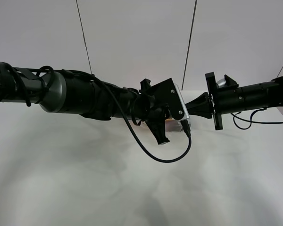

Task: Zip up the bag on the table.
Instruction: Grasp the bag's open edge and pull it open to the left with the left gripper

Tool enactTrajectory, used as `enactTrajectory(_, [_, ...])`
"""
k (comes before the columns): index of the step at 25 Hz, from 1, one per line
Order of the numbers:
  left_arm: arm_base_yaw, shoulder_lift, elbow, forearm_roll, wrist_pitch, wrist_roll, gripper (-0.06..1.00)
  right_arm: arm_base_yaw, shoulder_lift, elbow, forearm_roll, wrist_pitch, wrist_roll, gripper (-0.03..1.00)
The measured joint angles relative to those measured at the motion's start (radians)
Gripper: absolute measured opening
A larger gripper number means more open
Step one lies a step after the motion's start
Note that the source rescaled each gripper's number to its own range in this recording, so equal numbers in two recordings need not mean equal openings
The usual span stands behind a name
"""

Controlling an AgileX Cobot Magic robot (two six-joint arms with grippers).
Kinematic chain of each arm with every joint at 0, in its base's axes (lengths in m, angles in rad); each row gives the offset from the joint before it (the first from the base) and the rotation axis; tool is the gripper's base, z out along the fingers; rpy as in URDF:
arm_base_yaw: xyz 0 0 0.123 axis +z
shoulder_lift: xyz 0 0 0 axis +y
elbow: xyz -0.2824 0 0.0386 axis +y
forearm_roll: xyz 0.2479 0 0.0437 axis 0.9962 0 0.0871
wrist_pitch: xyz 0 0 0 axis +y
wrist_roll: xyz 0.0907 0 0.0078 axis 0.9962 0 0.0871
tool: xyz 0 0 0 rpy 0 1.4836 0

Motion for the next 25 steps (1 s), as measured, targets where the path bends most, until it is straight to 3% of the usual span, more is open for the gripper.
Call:
enactTrajectory(12, [0.041,0.0,-0.006,0.0,-0.008,0.007,0.03,0.0,0.0,0.0,0.027,-0.002,0.0,0.0])
enactTrajectory(25, [0.221,0.0,-0.006,0.004,0.014,0.125,0.03,0.0,0.0,-0.003,0.059,-0.004,-0.001,0.0])
